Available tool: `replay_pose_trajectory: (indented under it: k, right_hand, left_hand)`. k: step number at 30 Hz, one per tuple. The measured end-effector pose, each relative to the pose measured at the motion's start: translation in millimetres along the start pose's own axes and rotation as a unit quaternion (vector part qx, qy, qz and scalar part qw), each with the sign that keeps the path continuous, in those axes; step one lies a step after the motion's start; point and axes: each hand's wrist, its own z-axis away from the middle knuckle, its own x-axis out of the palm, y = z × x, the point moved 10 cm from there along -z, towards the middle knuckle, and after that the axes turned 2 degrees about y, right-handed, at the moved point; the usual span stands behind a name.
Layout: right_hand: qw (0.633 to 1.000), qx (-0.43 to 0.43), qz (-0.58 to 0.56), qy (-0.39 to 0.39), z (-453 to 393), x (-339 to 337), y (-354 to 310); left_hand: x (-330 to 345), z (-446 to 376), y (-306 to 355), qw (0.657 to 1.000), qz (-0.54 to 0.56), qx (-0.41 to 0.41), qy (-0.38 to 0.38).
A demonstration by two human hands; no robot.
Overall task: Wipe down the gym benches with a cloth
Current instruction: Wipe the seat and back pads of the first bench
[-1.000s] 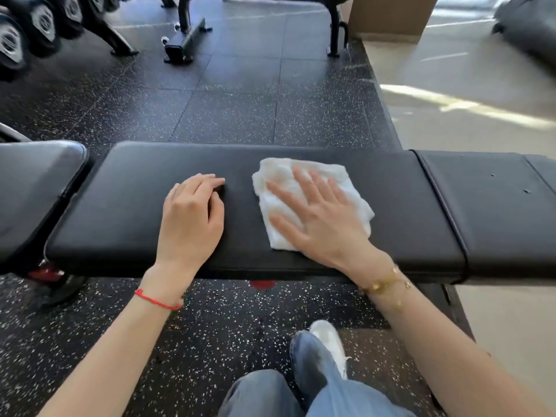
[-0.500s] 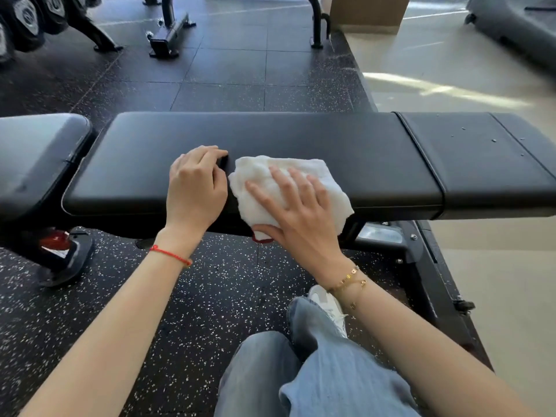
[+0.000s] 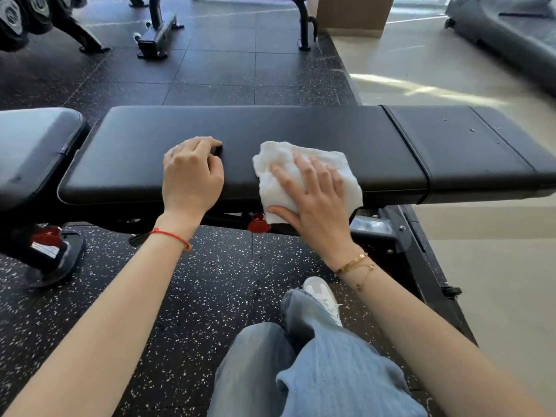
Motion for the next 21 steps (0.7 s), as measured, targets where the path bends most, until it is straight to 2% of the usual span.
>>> replay_pose_trajectory:
  k: [3, 7, 9, 13, 15, 18, 21]
  right_hand:
    - [1.000, -0.001, 0.001, 0.004, 9, -6, 28]
    - [0.994, 0.109, 0.004, 0.001, 29, -13, 90]
    - [0.991, 0.133, -0.002, 0.012, 24, -11, 79]
    - [0.998, 0.053, -0.029, 0.008, -3, -3, 1]
    - [0.999, 0.023, -0.028, 0.009, -4, -3, -3]
    - [0.999, 0.028, -0.018, 0.007, 12, -6, 36]
    - [0.993, 0.120, -0.019, 0.000, 24, -10, 92]
  left_hand:
    - [-2, 0, 1, 1.000, 0.000, 0.001, 0.004]
    - [1, -1, 0, 1.000, -0.002, 0.001, 0.005]
    - [3, -1, 1, 1.000, -0.010, -0.004, 0.004]
    - [2, 1, 2, 1.000, -0.007, -0.006, 0.003]
    - [-1, 1, 1, 1.000, 0.001, -0.002, 0.005]
    - [-4, 2, 1, 1.000, 0.004, -0.008, 0.006]
    - [-4, 2, 2, 1.000, 0.004, -0.013, 0.008]
